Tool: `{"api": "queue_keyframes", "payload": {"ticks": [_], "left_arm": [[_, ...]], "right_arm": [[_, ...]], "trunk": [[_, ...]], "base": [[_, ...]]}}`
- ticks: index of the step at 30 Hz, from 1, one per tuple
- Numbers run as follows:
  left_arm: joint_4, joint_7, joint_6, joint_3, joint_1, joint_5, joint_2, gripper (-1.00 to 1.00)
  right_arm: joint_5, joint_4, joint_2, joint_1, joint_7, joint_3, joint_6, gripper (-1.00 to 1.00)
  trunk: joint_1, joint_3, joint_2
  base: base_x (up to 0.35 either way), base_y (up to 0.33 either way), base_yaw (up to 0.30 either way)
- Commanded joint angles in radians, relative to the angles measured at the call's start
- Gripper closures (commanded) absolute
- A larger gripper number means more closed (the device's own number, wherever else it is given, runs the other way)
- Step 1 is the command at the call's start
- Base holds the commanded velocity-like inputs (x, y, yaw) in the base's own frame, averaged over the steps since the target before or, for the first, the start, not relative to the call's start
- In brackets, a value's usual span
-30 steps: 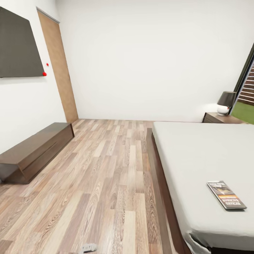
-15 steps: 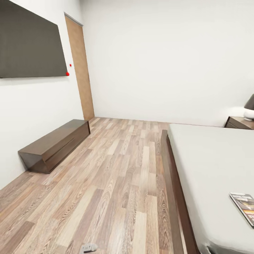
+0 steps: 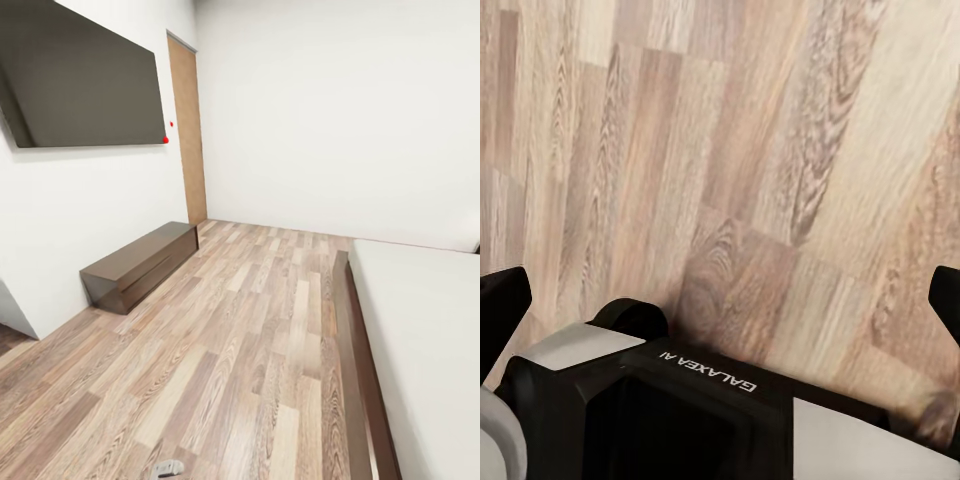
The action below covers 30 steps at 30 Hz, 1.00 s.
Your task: In the bedroom, move the book from the bed onto either nightstand, and place the two sandals side by side next to the bed.
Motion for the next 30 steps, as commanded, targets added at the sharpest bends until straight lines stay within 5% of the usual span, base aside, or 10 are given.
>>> {"api": "queue_keyframes", "payload": {"ticks": [1,30], "left_arm": [[0.002,-0.002,-0.004,0.001,-0.001,0.000,0.000,-1.00],[0.003,-0.001,-0.003,0.001,-0.001,0.000,0.000,-1.00]], "right_arm": [[-0.010,0.002,0.000,-0.001,0.004,0.000,0.010,-1.00],[-0.010,0.002,0.000,-0.001,0.004,0.000,0.010,-1.00]], "trunk": [[0.000,-0.001,0.000],[0.000,-0.001,0.000]], "base": [[0.000,0.000,0.289],[0.000,0.000,0.289]]}}
